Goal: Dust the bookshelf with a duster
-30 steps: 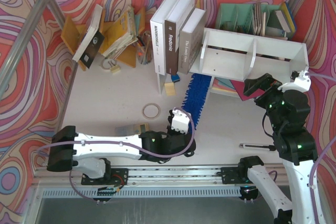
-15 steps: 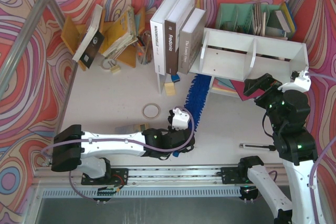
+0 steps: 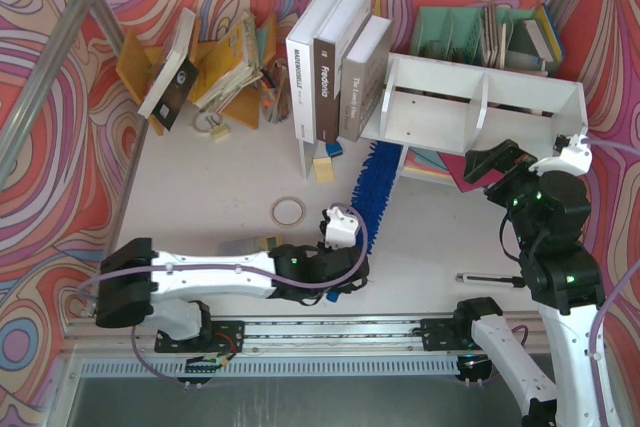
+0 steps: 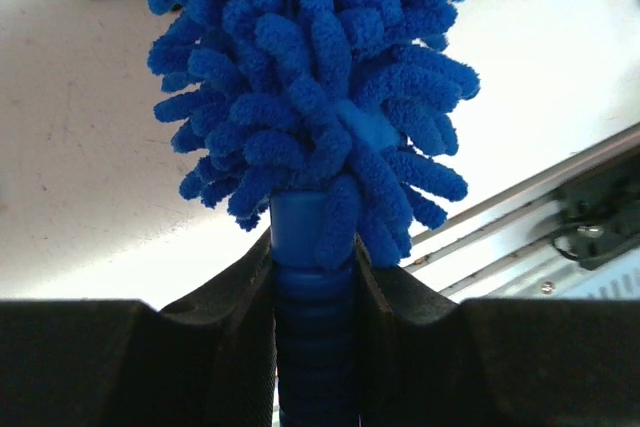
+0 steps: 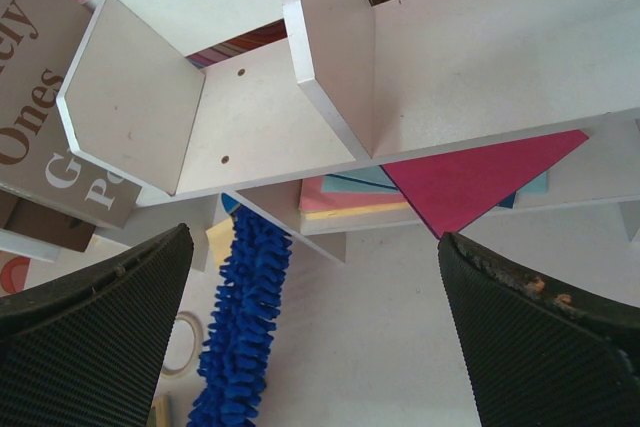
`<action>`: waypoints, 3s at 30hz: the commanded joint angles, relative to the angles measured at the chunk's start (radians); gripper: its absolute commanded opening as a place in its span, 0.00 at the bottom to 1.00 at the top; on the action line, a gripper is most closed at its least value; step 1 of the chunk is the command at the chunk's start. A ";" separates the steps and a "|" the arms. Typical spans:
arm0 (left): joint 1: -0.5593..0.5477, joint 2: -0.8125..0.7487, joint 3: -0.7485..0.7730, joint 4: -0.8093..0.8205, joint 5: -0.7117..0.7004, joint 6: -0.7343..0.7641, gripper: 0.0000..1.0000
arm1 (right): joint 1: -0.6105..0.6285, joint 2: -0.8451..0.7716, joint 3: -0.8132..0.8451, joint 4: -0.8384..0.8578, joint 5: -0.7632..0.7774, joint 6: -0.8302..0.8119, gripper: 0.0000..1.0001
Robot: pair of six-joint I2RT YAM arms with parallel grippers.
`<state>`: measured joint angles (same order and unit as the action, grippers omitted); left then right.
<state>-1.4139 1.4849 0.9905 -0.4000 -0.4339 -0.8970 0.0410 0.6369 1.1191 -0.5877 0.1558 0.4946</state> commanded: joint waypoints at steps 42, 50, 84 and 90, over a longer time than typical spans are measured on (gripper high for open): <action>-0.036 -0.124 -0.104 -0.034 -0.019 -0.024 0.00 | 0.001 -0.001 0.002 0.017 0.004 -0.004 0.99; -0.034 -0.080 -0.043 -0.092 -0.036 -0.005 0.00 | 0.001 -0.001 0.009 0.014 0.003 -0.001 0.99; -0.008 -0.208 -0.071 -0.128 -0.115 0.018 0.00 | 0.001 0.016 0.036 0.017 -0.002 -0.008 0.99; -0.008 -0.342 -0.097 -0.066 -0.083 0.067 0.00 | 0.002 0.015 0.027 0.020 0.000 -0.006 0.99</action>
<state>-1.4258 1.2068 0.8879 -0.5198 -0.4889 -0.8761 0.0410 0.6533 1.1267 -0.5880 0.1558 0.4946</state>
